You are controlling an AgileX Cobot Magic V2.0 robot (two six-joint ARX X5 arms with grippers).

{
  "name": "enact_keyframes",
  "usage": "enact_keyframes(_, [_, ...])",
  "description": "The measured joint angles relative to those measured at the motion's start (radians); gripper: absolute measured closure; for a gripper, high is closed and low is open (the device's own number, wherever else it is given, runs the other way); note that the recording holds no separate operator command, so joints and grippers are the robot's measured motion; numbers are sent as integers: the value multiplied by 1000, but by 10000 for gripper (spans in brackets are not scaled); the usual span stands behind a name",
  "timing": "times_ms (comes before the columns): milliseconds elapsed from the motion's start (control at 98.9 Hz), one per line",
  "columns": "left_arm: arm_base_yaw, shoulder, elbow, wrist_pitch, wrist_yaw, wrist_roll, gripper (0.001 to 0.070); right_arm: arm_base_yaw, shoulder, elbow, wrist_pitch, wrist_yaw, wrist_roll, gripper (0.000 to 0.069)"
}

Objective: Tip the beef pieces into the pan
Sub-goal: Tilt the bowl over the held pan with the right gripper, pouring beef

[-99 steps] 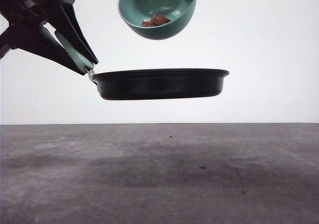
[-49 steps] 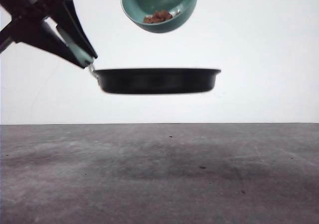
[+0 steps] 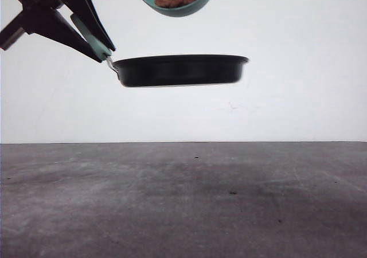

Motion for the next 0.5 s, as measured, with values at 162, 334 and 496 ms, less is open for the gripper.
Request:
enact_keyframes(162, [7, 19, 43, -29, 2, 2, 646, -8, 0, 0, 31, -13, -60, 676])
enact_keyframes(334, [8, 19, 66, -32, 6, 1, 647, -17, 0, 0, 118, -22, -150, 676])
enact_keyframes(496, [17, 19, 91, -28, 19, -5, 647, -17, 0, 0, 129, -60, -240, 676])
